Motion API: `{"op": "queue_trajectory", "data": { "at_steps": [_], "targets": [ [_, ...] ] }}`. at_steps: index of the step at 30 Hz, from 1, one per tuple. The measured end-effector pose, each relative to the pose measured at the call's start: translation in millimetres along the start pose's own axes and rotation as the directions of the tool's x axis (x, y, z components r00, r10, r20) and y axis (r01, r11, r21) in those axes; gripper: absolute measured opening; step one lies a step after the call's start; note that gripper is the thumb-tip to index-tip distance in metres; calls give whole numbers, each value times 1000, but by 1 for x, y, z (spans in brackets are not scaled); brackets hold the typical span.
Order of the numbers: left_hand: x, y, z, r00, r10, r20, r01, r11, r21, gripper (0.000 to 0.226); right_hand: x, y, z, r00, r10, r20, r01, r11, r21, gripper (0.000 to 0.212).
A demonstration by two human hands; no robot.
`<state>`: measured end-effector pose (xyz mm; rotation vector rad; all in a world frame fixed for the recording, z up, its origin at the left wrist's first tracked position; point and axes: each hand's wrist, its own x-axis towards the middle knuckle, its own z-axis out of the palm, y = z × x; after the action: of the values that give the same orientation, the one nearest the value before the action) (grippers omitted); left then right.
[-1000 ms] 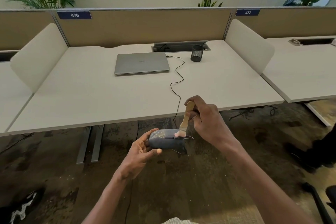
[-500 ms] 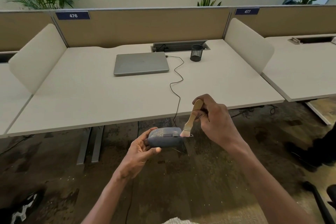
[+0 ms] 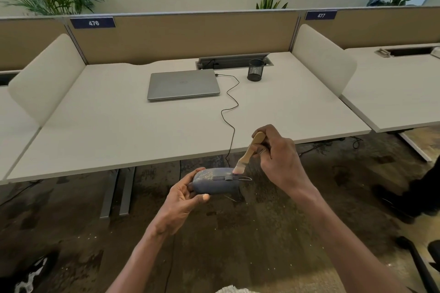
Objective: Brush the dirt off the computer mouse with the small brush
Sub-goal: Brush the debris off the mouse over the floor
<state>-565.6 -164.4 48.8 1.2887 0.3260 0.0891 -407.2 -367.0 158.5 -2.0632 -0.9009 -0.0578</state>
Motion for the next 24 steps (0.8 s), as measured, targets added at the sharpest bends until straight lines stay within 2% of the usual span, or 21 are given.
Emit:
{"op": "queue_trajectory", "data": {
  "at_steps": [3,5,9,11,14,17,21,24],
  "targets": [
    [0,1,3,1000,-8,-1,8,1000,4,103,4,-2,2,997,-31,-72,31,1000,4,27],
    [0,1,3,1000,-8,1,8,1000,7,103,7,-3,5,998,-33,-58,35,999,34,29],
    [-1,-1,2,1000,1,18,-1,1000,26,92,12,-4,10,1000,-6,4,6,999,-39,45],
    [-2,-2,1,1000,-5,16,5,1000,18,95,16,-6,10,999,-6,-32,3,996,-89,53],
    [-4,-1,2,1000,-4,18,4,1000,11,102,19,-14,14,998,-35,-61,31,998,-60,59],
    [-4,0,3,1000,0,22,0,1000,12,103,20,-20,23,999,-35,-39,34,998,-49,60],
    [-5,-1,3,1000,1,15,-2,999,53,87,23,-21,24,995,-16,-94,-2,983,-186,57],
    [-5,0,4,1000,5,10,-5,999,44,93,27,-23,24,993,31,-117,-49,987,-155,50]
  ]
}}
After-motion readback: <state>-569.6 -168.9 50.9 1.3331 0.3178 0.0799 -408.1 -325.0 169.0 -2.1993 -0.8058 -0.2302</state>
